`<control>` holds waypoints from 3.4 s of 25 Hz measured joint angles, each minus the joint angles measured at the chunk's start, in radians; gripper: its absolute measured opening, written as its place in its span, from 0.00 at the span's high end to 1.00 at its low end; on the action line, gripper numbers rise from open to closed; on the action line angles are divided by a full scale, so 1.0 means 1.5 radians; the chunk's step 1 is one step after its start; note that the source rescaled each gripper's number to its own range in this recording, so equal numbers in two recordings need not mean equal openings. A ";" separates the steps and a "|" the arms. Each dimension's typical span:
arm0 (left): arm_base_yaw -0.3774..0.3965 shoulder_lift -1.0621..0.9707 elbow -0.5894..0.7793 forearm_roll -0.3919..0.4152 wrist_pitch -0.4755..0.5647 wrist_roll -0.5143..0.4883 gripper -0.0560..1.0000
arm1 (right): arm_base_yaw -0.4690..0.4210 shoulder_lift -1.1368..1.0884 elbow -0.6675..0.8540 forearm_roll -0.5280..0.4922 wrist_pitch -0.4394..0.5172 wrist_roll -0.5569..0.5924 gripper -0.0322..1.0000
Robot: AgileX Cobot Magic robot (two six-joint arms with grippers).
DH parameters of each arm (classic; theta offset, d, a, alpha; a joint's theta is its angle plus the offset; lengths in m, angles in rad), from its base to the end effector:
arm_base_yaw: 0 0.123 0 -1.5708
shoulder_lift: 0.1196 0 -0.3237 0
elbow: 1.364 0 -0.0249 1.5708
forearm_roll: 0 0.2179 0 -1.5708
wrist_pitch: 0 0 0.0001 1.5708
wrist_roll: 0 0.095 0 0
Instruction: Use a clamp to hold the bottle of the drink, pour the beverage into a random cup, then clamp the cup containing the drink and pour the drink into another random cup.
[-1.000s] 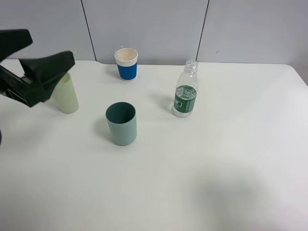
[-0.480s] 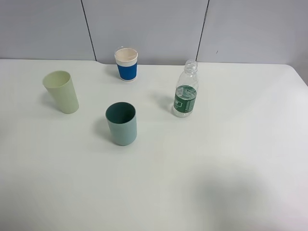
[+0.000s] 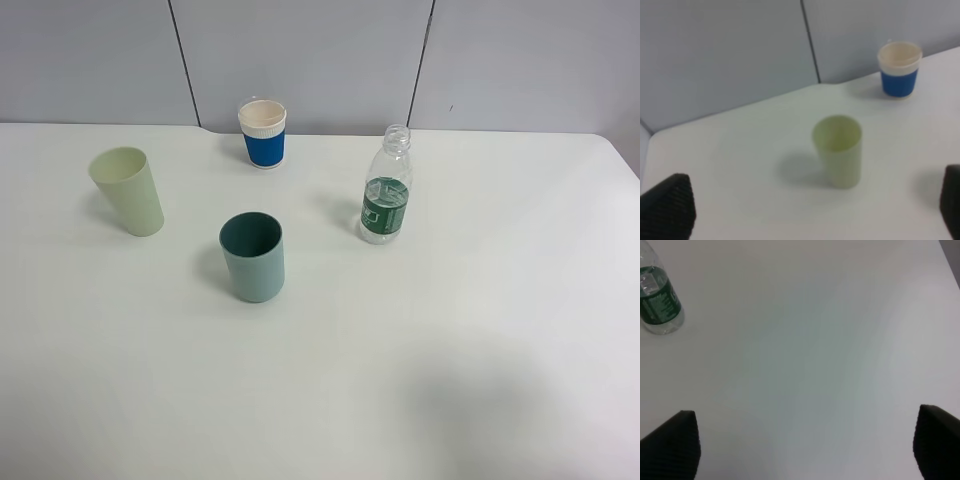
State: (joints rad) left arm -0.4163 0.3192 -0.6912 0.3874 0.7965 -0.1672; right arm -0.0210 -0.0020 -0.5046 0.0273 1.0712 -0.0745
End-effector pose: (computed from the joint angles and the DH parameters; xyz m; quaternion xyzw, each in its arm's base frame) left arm -0.0092 0.0321 0.3524 0.1294 0.7906 0.0188 0.5983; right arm -0.0704 0.0038 0.2598 -0.0235 0.8538 -0.0112 0.5199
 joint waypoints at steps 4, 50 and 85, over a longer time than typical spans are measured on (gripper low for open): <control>0.052 -0.028 0.000 -0.002 0.030 0.000 0.01 | 0.000 0.000 0.000 0.000 0.000 0.000 0.21; 0.237 -0.216 0.125 -0.145 0.165 0.035 0.00 | 0.000 0.000 0.000 0.000 0.000 0.000 0.21; 0.237 -0.216 0.125 -0.165 0.171 0.033 0.00 | 0.000 0.000 0.000 0.000 0.000 0.000 0.21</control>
State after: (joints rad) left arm -0.0615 -0.0047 -0.5042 0.1401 1.0533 -0.1179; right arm -0.0210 -0.0020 -0.5046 0.0273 1.0712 -0.0745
